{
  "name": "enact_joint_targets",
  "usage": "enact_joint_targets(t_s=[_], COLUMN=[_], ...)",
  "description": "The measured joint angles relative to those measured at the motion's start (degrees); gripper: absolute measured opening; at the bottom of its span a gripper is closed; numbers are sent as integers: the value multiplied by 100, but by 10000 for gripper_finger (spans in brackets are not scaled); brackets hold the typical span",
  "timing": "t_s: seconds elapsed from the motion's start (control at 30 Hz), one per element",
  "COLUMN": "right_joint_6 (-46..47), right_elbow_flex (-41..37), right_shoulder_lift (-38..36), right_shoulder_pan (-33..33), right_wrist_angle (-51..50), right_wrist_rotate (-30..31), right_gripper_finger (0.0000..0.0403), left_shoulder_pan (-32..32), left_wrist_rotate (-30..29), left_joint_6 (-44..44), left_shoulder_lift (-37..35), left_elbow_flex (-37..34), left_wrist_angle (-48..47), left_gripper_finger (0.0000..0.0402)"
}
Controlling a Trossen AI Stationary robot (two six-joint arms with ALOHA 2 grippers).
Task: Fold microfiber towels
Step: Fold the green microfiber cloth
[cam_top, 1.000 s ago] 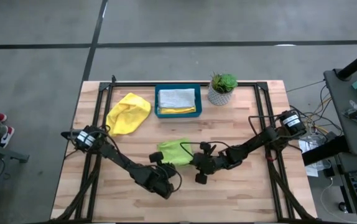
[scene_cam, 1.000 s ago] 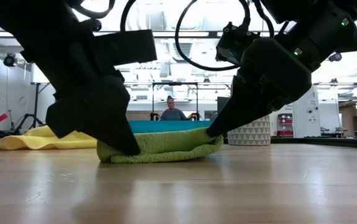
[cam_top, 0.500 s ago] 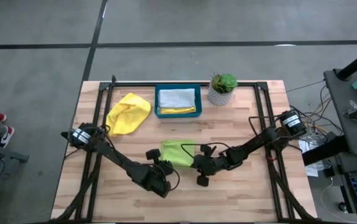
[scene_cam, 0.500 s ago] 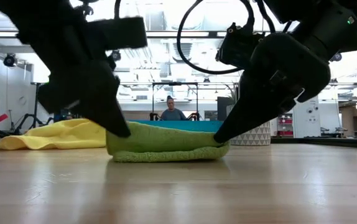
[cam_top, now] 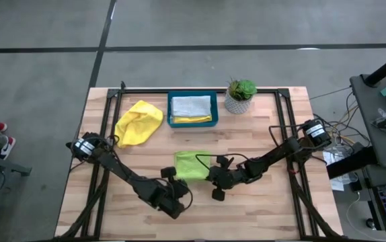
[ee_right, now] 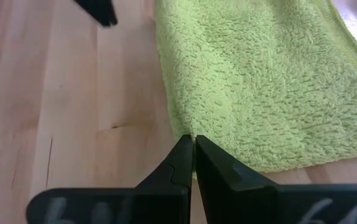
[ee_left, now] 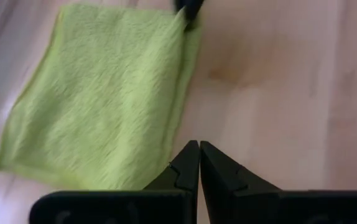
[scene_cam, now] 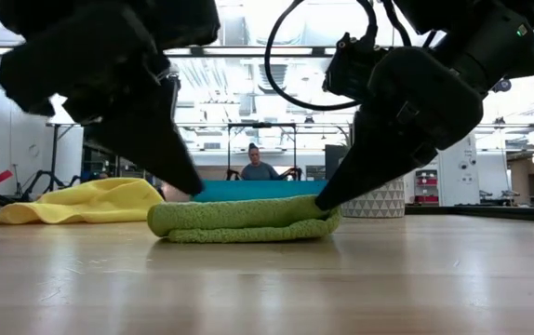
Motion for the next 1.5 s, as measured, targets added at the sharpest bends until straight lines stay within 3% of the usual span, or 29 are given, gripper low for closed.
enact_joint_targets(t_s=[0.3,0.7,1.3,1.5], right_joint_6=[4,6,-107,-394], right_elbow_flex=[0,0,0,0], right_shoulder_lift=[0,0,0,0], right_shoulder_pan=[0,0,36,66], right_wrist_angle=[28,50,-43,-292], right_wrist_rotate=[19,19,15,-445], right_gripper_finger=[8,8,8,8], left_shoulder_pan=[96,195,462,507], left_wrist_rotate=[-105,-665,-907,-793], left_joint_6=[239,-147,-63,-202], left_shoulder_lift=[2,7,72,72], left_elbow_flex=[-784,-1116,-1153,-1242], left_wrist_angle=[1340,1340,1346,1300], left_gripper_finger=[0,0,0,0])
